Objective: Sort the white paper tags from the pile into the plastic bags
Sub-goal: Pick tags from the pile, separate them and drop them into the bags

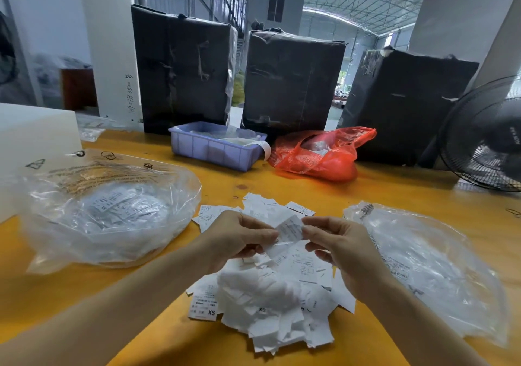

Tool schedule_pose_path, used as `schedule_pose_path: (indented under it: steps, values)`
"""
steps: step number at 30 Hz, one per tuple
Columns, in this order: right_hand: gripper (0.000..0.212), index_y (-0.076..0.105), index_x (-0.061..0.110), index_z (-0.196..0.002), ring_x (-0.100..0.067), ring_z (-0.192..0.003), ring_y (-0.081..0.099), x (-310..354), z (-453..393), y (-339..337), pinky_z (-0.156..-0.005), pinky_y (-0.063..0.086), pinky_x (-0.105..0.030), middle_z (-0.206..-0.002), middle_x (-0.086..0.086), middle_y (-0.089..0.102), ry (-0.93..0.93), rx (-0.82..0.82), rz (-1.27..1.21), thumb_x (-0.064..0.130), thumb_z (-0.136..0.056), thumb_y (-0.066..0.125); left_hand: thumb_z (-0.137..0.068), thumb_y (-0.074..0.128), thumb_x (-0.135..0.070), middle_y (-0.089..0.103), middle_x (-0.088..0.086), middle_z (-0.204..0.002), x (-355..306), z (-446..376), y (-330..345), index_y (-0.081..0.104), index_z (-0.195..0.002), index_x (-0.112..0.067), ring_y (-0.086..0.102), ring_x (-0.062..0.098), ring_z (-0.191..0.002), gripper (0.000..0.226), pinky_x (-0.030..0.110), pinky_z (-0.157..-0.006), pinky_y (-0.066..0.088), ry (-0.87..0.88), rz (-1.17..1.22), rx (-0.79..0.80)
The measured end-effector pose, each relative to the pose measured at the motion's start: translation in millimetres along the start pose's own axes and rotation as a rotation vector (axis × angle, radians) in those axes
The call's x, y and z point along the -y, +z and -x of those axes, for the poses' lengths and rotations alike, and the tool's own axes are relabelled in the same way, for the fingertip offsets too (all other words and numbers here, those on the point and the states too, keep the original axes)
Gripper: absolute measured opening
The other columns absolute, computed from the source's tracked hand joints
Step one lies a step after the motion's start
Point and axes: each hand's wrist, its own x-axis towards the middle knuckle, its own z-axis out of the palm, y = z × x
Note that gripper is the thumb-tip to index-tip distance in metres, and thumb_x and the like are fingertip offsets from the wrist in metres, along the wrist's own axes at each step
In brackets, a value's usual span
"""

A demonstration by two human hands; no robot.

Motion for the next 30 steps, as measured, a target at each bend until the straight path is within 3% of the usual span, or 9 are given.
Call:
schedule_pose_path:
  steps: [5, 9, 14, 17, 20, 22, 24, 26, 30]
  values:
    - [0.013, 0.07, 0.014, -0.091, -0.011, -0.063, 0.065, 13.6, 4.1, -17.3, -0.068, 0.052, -0.026, -0.08, -0.006, 0.075, -0.095, 0.018, 0.072, 0.01, -0.078, 0.07, -0.077, 0.077, -0.019, 0.066, -0.005, -0.057, -29.6, -1.3, -42.4, 0.076, -0.071, -0.021, 0.048, 0.001, -0.045, 0.006, 0.013, -0.043, 0.035, 0.067, -0.44, -0.053]
    - [0.009, 0.071, 0.014, -0.087, -0.014, -0.056, 0.066, 28.1, -10.1, -61.9, -0.05, 0.053, -0.016, -0.073, -0.006, 0.074, -0.176, -0.007, 0.367, 0.009, -0.08, 0.069, -0.084, 0.068, -0.013, 0.067, 0.0, -0.074, -56.3, 3.8, -115.1, 0.071, -0.077, -0.021, 0.057, 0.007, -0.061, 0.011, 0.015, -0.047, 0.043, 0.089, -0.708, -0.404]
    - [0.025, 0.066, 0.015, -0.06, -0.023, -0.041, 0.059, -7.6, -59.7, -152.7, -0.034, 0.041, -0.014, -0.049, -0.004, 0.064, -0.106, -0.14, 0.894, -0.002, -0.077, 0.072, -0.084, 0.059, 0.003, 0.068, 0.009, -0.081, -45.5, 17.3, -184.3, 0.072, -0.088, -0.004, 0.062, 0.02, -0.07, 0.015, 0.03, -0.064, 0.051, -0.105, -0.955, -0.681]
    - [0.031, 0.06, 0.013, -0.047, -0.018, -0.047, 0.058, -51.6, -96.9, -205.7, -0.056, 0.048, -0.018, -0.045, -0.003, 0.059, 0.165, -0.145, 1.181, 0.017, -0.06, 0.087, -0.082, 0.056, 0.009, 0.066, 0.01, -0.091, -36.6, 18.1, -188.2, 0.066, -0.096, -0.001, 0.062, 0.026, -0.082, 0.02, 0.038, -0.074, 0.053, -0.186, -1.113, -0.791]
    - [0.043, 0.073, 0.008, -0.075, -0.022, -0.07, 0.064, -66.5, -94.0, -198.2, -0.07, 0.053, -0.035, -0.071, -0.006, 0.069, 0.145, -0.172, 1.337, 0.041, -0.055, 0.09, -0.086, 0.051, 0.008, 0.059, 0.011, -0.09, -36.8, 15.2, -175.9, 0.06, -0.099, -0.003, 0.056, 0.027, -0.081, 0.019, 0.036, -0.065, 0.043, -0.186, -1.226, -0.886]
    - [0.054, 0.073, 0.013, -0.091, -0.01, -0.078, 0.064, -47.7, -71.8, -170.1, -0.074, 0.051, -0.024, -0.081, 0.003, 0.07, 0.142, -0.119, 1.387, 0.056, -0.061, 0.08, -0.09, 0.05, 0.002, 0.059, 0.011, -0.095, -40.3, 12.1, -166.0, 0.061, -0.103, -0.005, 0.054, 0.027, -0.084, 0.019, 0.035, -0.065, 0.042, -0.124, -1.251, -0.922]
    - [0.029, 0.072, 0.026, -0.08, 0.004, -0.067, 0.058, -26.0, -50.5, -144.6, -0.056, 0.041, -0.01, -0.069, 0.018, 0.063, 0.122, -0.139, 1.332, 0.048, -0.066, 0.081, -0.092, 0.055, -0.011, 0.062, 0.011, -0.101, -46.0, 10.7, -152.9, 0.062, -0.108, -0.007, 0.056, 0.027, -0.089, 0.018, 0.034, -0.069, 0.042, -0.009, -1.209, -0.911]
    - [0.014, 0.071, 0.026, -0.066, 0.006, -0.059, 0.055, -17.4, -41.5, -136.1, -0.047, 0.034, -0.009, -0.061, 0.019, 0.062, 0.08, -0.166, 1.235, 0.031, -0.068, 0.084, -0.09, 0.062, -0.023, 0.064, 0.011, -0.108, -49.8, 9.5, -135.4, 0.065, -0.11, -0.009, 0.057, 0.027, -0.098, 0.024, 0.035, -0.074, 0.045, 0.128, -1.149, -0.851]
    - [0.008, 0.074, 0.013, -0.073, -0.009, -0.068, 0.061, -10.6, -39.9, -133.8, -0.064, 0.048, -0.022, -0.076, 0.0, 0.072, 0.036, -0.232, 1.156, 0.019, -0.078, 0.076, -0.084, 0.069, -0.02, 0.068, 0.012, -0.104, -46.9, 6.8, -96.0, 0.069, -0.107, -0.008, 0.059, 0.024, -0.086, 0.025, 0.036, -0.074, 0.046, 0.4, -1.05, -0.718]
